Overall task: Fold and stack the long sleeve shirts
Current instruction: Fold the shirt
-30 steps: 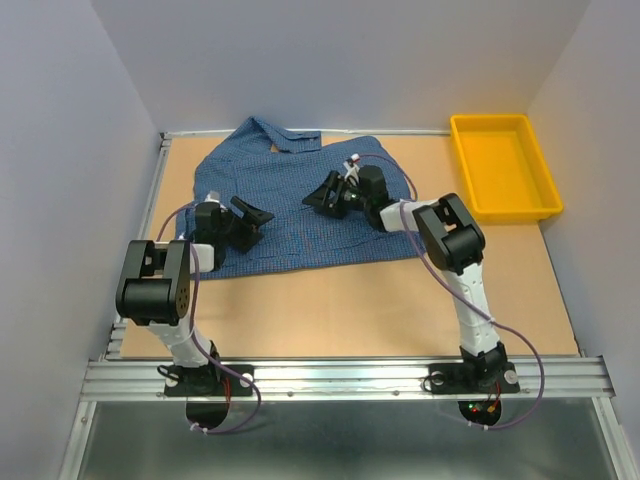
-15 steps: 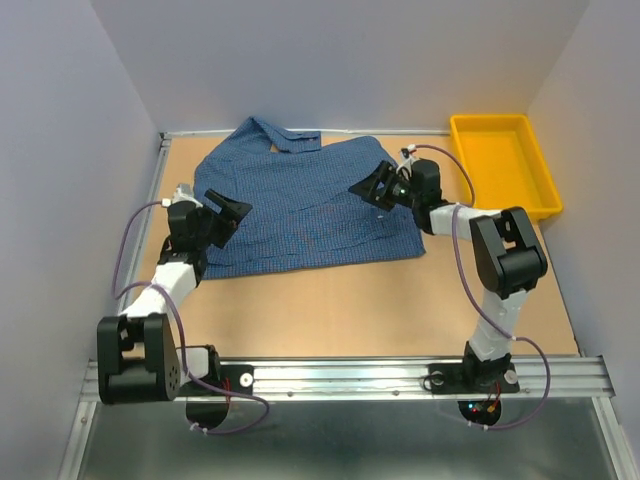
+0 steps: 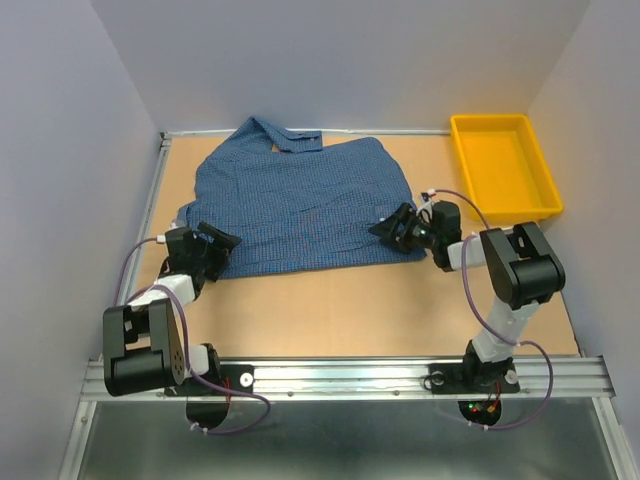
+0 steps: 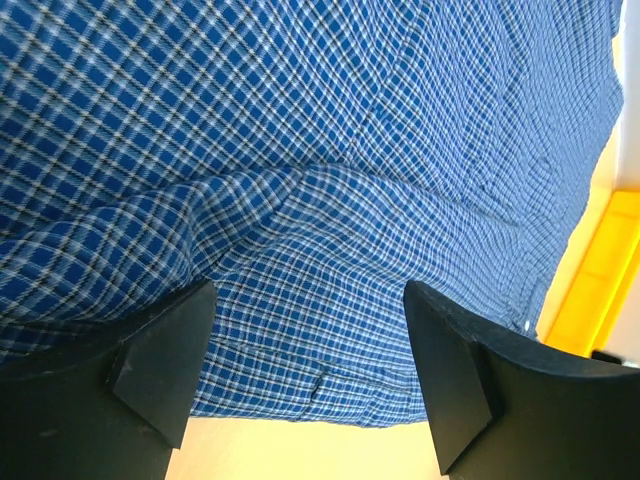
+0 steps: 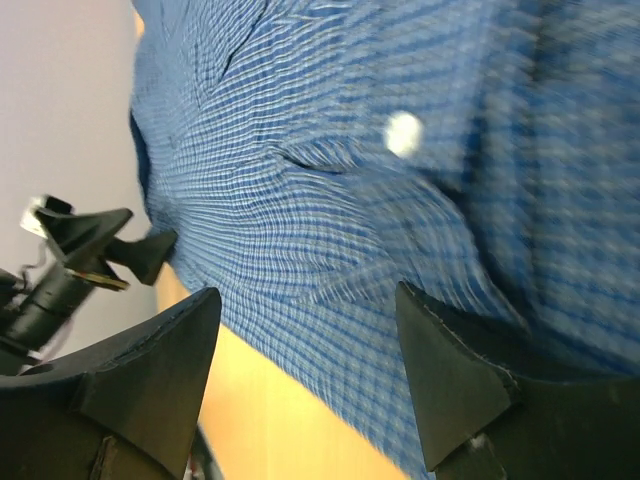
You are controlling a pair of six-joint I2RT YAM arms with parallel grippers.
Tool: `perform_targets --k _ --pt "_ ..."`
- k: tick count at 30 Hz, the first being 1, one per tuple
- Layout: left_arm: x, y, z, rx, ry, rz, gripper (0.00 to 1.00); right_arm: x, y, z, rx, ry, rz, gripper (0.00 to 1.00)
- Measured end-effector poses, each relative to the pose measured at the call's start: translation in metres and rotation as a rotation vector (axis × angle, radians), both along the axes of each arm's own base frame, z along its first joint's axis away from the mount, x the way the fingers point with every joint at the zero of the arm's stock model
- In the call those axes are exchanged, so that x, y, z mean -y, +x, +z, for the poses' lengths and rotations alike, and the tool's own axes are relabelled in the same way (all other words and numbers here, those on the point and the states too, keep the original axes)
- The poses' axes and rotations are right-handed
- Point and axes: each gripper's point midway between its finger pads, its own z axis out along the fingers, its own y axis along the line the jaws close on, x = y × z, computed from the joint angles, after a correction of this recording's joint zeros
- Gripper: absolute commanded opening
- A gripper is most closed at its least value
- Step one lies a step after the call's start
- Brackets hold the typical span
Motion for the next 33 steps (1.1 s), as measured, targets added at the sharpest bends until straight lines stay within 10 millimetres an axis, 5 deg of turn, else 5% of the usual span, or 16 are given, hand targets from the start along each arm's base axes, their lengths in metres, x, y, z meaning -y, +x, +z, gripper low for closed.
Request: perform_targets --k 7,12,16,22,27,33 --pt "-0.019 -0.009 0.003 0.002 0.006 0.065 0.89 0.069 -0.008 -0.002 -0.025 0.032 -0.173 0.76" --pt "-0.015 -0.023 0.010 -0.012 0.028 0.020 0.89 0.064 -0.016 0.018 -0.001 0.014 -0.152 0.77" --pt "0.018 -0.026 0.037 0.063 0.021 -0.112 0.89 0.017 -0.033 0.054 0.073 0.021 -0.029 0.77" --pt "0.077 -0.035 0.063 0.138 -0.036 -0.299 0.83 -0.089 -0.065 0.089 0.115 0.111 0.197 0.76" --pt "0.082 -0.028 0.059 0.123 -0.079 -0.283 0.82 -0.155 -0.080 0.078 0.054 0.171 0.290 0.76" --pt "0.083 -0.020 0.039 0.082 -0.107 -0.253 0.82 -0.205 -0.086 0.044 -0.026 0.207 0.331 0.76"
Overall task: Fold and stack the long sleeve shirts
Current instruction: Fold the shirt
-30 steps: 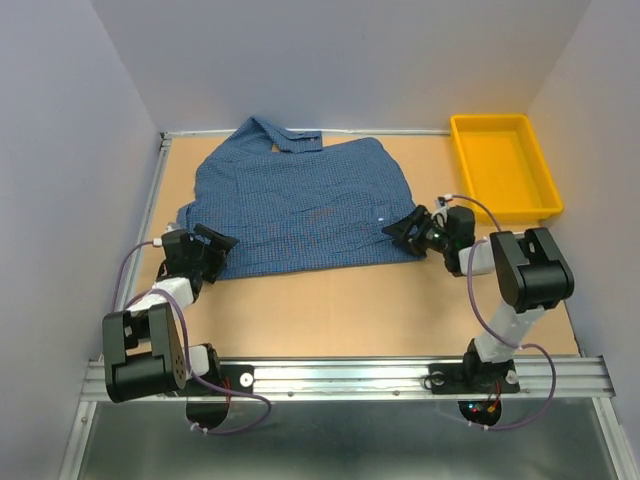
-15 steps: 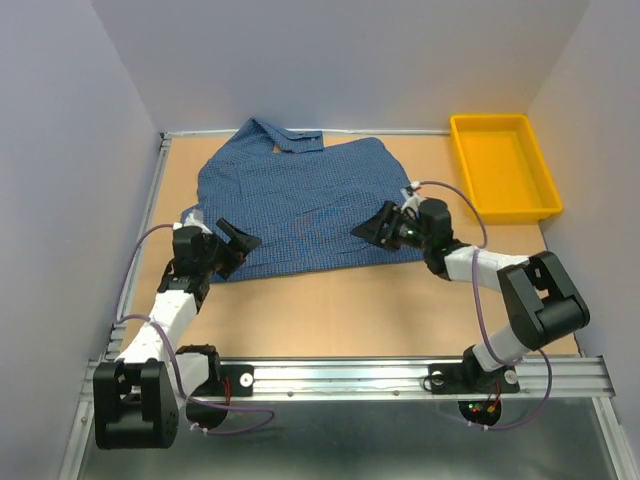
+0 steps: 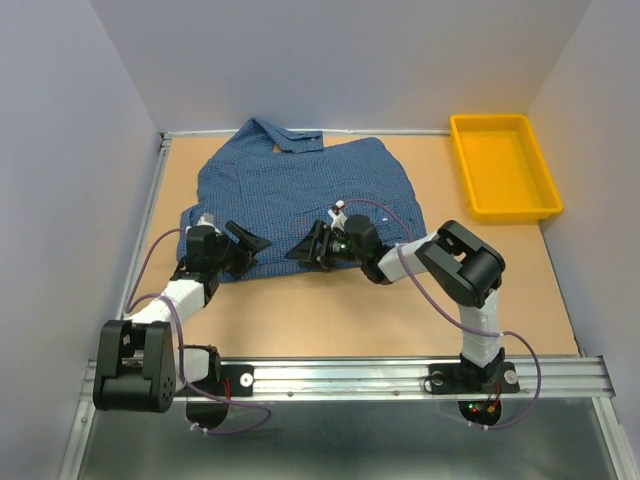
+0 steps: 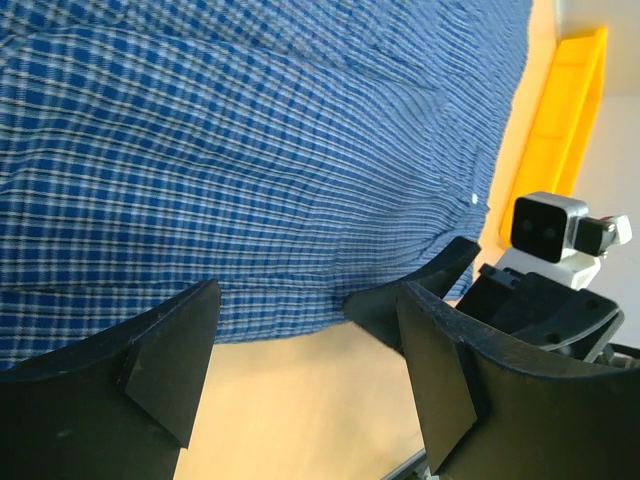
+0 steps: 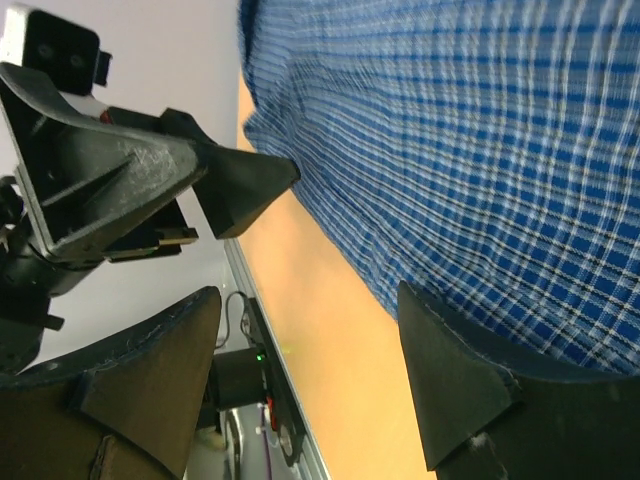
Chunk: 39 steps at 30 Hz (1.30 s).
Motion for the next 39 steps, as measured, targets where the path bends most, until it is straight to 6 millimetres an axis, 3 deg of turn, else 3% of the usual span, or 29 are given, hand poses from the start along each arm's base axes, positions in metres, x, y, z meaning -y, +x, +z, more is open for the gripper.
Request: perform_targets --k 4,8,14,19,22,25,31,34,36,39 --pt "-0.004 -0.003 -0.021 -0.053 0.010 0.029 0.82 -0.007 -0.007 -0.027 -0.061 -0.014 0.008 0.76" --pt "-0.014 -0.010 -0.037 -0.097 0.017 0.075 0.82 0.006 -0.008 -0.038 -0.068 -0.018 -0.014 0.76" --pt "-0.038 -0.007 -0.038 -0.098 0.015 0.161 0.82 0.067 0.005 -0.040 -0.068 -0.029 -0.118 0.76" --pt "-0.057 -0.008 -0.037 -0.095 0.029 0.212 0.82 0.144 0.037 -0.038 -0.057 -0.044 -0.287 0.76" --pt "-0.060 -0.013 -0.033 -0.095 0.042 0.211 0.82 0.187 0.049 -0.031 -0.039 -0.066 -0.370 0.76" --pt "-0.061 -0.017 -0.020 -0.082 0.068 0.192 0.82 0.206 0.055 -0.021 0.002 -0.146 -0.396 0.76" --pt "-0.080 0.011 0.050 0.048 0.215 0.189 0.85 0.232 0.087 0.025 0.174 -0.426 -0.432 0.73" --pt "-0.090 0.027 0.070 0.085 0.283 0.199 0.88 0.246 0.106 0.047 0.249 -0.553 -0.451 0.70" --pt "-0.096 0.036 0.068 0.070 0.319 0.200 0.89 0.253 0.114 0.055 0.278 -0.611 -0.461 0.66" --pt "-0.097 0.045 0.042 -0.020 0.366 0.173 0.89 0.261 0.124 0.055 0.300 -0.713 -0.465 0.56"
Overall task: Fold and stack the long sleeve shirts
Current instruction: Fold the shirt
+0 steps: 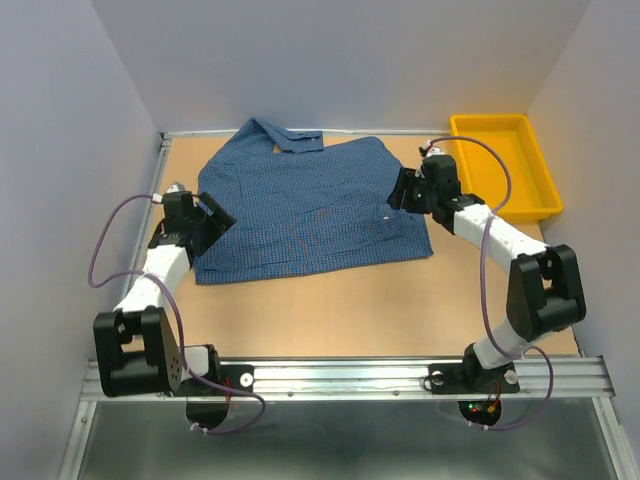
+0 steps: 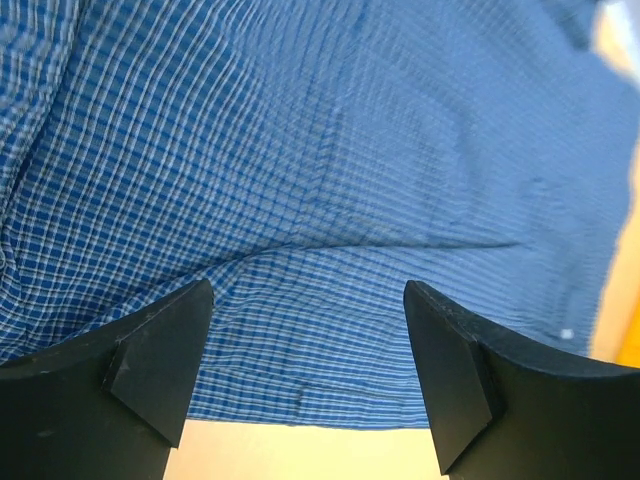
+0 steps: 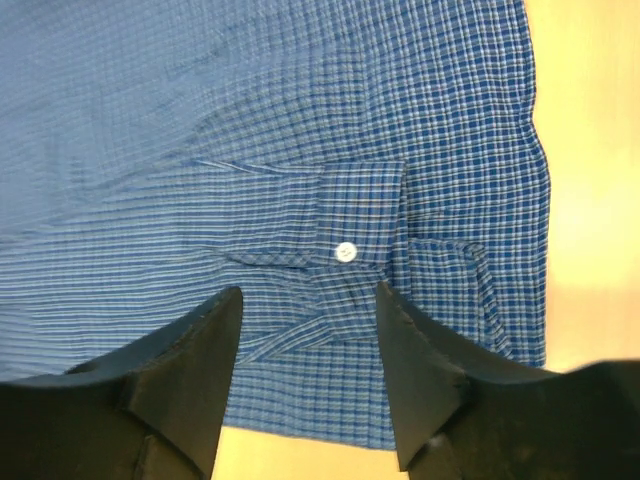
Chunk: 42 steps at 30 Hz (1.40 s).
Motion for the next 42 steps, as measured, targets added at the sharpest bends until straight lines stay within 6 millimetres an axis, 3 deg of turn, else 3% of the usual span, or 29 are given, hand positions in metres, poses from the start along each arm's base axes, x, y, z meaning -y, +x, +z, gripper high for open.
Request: perform_targets --k 5,10,12,19,23,27,34,36,39,42 --pt "0.016 -0.002 -0.043 -0.144 0.041 -0.051 0.88 -0.011 0.002 -0.044 -0.085 -0.183 0.038 0.49" --pt "0.029 0.005 -0.055 -0.185 0.085 -0.093 0.87 -0.030 -0.021 -0.103 -0.224 -0.302 0.110 0.49" --pt "0.027 0.006 -0.059 -0.196 0.110 -0.091 0.87 -0.029 -0.029 -0.117 -0.264 -0.333 0.115 0.49" --pt "0.022 -0.004 -0.089 -0.301 0.134 -0.095 0.87 -0.021 -0.035 -0.121 -0.307 -0.355 0.084 0.52" --pt "0.027 -0.011 -0.094 -0.323 0.120 -0.122 0.88 -0.018 -0.055 -0.122 -0.360 -0.339 0.091 0.54" --pt "0.032 -0.024 -0.094 -0.336 0.096 -0.147 0.88 -0.009 -0.106 -0.123 -0.457 -0.317 0.110 0.55" --pt "0.047 -0.085 -0.090 -0.379 0.000 -0.197 0.90 0.009 -0.204 -0.124 -0.662 -0.281 0.139 0.59" --pt "0.052 -0.103 -0.085 -0.383 -0.031 -0.205 0.90 0.014 -0.220 -0.121 -0.704 -0.286 0.139 0.60" --pt "0.057 -0.114 -0.069 -0.348 -0.066 -0.209 0.90 0.019 -0.234 -0.112 -0.738 -0.288 0.141 0.64" --pt "0.057 -0.116 -0.048 -0.314 -0.061 -0.207 0.91 0.021 -0.232 -0.098 -0.743 -0.307 0.134 0.67"
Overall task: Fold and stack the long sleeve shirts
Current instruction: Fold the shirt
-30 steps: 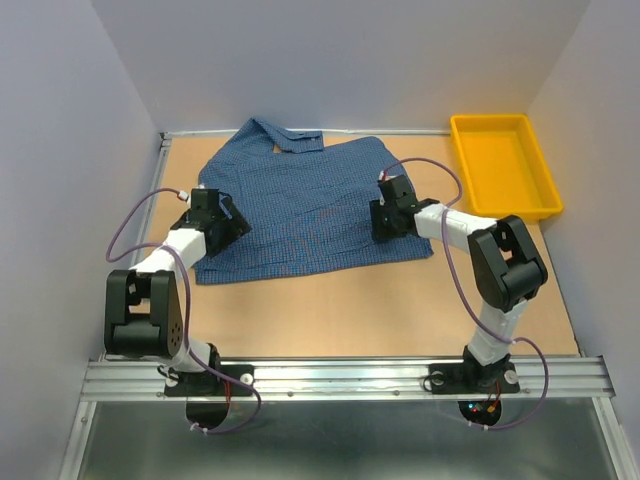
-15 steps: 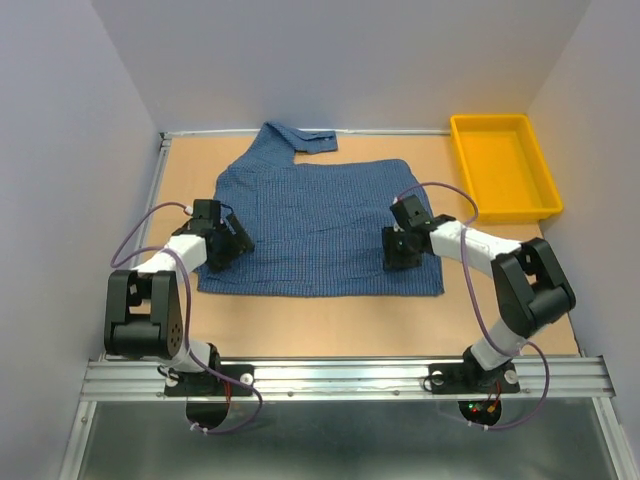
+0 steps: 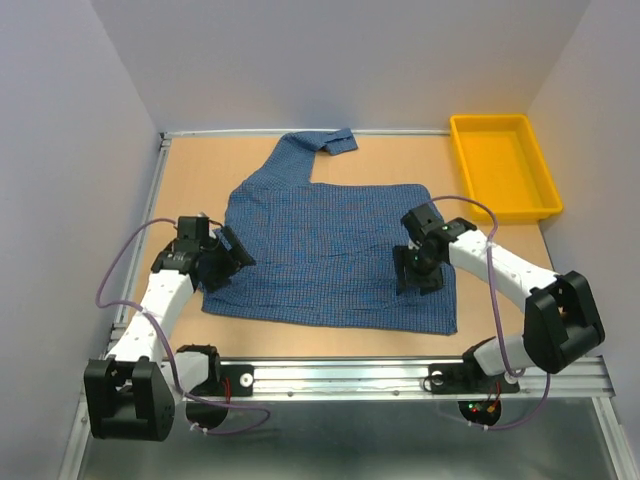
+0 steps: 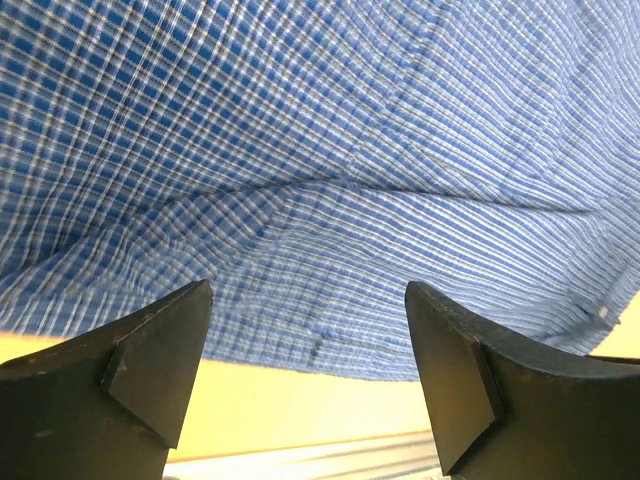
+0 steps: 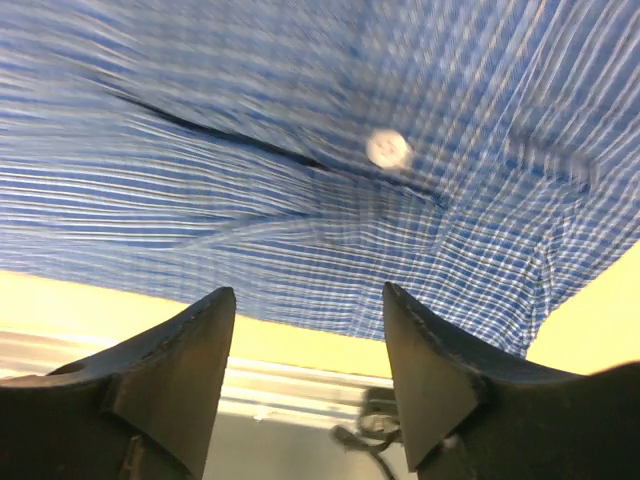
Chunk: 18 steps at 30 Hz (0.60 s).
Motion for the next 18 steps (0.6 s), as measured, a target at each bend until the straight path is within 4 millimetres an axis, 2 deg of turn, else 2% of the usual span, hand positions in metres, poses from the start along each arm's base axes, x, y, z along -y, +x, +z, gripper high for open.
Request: perform_targets --k 2,4,7,9,10,11,12,13,14,18 --pt "-0.005 0.015 0.021 0.036 0.033 0.002 0.91 -0.002 0.019 0.019 0.047 0.003 -0.002 0.68" --pt "-0.009 0.039 0.043 0.096 0.067 -0.002 0.91 -0.005 0.054 0.045 0.135 0.033 -0.017 0.68" --pt "-0.018 0.093 0.078 0.195 0.141 -0.035 0.91 0.009 0.115 0.078 0.261 0.052 -0.083 0.68" --pt "-0.023 0.140 0.096 0.282 0.196 -0.066 0.91 0.023 0.150 0.090 0.322 0.054 -0.126 0.68" --pt "-0.025 0.152 0.096 0.289 0.215 -0.083 0.91 0.029 0.163 0.093 0.339 0.053 -0.139 0.67" --pt "-0.028 0.173 0.096 0.311 0.247 -0.106 0.91 0.037 0.177 0.094 0.361 0.052 -0.161 0.67" --pt "-0.030 0.183 0.097 0.328 0.268 -0.123 0.91 0.044 0.191 0.095 0.377 0.056 -0.181 0.66" --pt "-0.031 0.203 0.092 0.334 0.294 -0.149 0.91 0.051 0.205 0.093 0.390 0.067 -0.201 0.65" --pt "-0.033 0.221 0.088 0.347 0.322 -0.175 0.91 0.056 0.216 0.091 0.401 0.079 -0.216 0.65" --pt "-0.037 0.267 0.066 0.355 0.389 -0.268 0.91 0.071 0.249 0.073 0.405 0.136 -0.252 0.64"
